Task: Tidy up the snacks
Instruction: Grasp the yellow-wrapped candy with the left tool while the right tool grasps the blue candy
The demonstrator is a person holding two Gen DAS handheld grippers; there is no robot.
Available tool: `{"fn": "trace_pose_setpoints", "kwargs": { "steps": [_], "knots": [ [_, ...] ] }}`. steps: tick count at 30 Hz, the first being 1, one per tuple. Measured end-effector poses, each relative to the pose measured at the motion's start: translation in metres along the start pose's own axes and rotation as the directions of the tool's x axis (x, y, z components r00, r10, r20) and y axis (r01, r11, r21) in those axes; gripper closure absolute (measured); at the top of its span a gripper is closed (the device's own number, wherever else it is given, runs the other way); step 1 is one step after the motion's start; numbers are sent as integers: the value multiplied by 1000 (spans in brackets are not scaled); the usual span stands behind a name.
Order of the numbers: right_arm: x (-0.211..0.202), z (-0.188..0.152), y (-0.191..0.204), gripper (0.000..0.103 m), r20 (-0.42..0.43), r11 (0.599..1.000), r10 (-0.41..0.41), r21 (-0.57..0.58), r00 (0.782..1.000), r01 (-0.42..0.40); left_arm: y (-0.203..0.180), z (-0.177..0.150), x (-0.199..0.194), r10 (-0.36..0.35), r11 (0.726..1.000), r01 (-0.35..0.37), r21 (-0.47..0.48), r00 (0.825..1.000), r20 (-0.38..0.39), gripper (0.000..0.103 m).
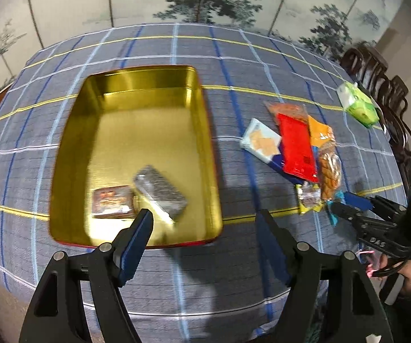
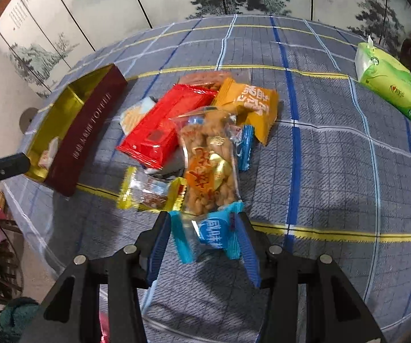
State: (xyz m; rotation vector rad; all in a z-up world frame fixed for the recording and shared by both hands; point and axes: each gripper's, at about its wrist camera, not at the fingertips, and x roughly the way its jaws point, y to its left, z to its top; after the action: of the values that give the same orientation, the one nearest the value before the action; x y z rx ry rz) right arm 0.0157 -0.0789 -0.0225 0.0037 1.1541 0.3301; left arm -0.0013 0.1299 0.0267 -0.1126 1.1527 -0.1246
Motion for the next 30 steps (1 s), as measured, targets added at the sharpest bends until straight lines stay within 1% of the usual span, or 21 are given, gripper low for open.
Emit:
{"fn": "trace_pose_setpoints", "kwargs": {
  "steps": [2,9,11,12,14,18,21,22,24,26,30],
  "knots": [
    [4,-4,-1,55,-8,1000,-4,-13,1000,4,-9,0,5,-6,1000,6,13,1000,-12,33],
    [4,-11,-6,56,10,999,25,-34,1000,-24,-40,-1,26,-31,998,35,60,998,-63,33],
    [3,-12,-6,59,10,999,28,-42,1000,-28,-48,-3,30,-17,997,23,78,998,-66,27],
    [2,-13,-6,65,13,999,29,-44,999,-29,-52,-3,32,-3,996,9,91,998,-64,26],
    [1,-15,-8,67,18,998,32,-49,999,-31,-57,-4,33,19,995,-13,100,998,-61,25],
    [-5,-19,-20,68,32,999,15,-38,999,-14,-59,-1,33,19,997,-15,80,998,-60,25],
    [-10,-19,-39,68,63,999,-24,-21,998,25,-66,0,27,20,996,-17,92,999,-33,25],
    [-12,-17,-47,68,79,999,-52,-11,996,53,-69,1,25,25,994,-23,103,999,-22,25],
    [-11,-11,-63,68,100,997,-73,15,992,72,-75,3,23,22,993,-21,117,1000,-6,25],
    [-8,-4,-76,68,110,994,-101,41,989,97,-81,3,25,15,992,-13,123,1000,-10,25],
    [-5,10,-94,68,149,989,-139,64,979,131,-93,0,36,-63,990,68,121,997,-40,25]
  ]
}}
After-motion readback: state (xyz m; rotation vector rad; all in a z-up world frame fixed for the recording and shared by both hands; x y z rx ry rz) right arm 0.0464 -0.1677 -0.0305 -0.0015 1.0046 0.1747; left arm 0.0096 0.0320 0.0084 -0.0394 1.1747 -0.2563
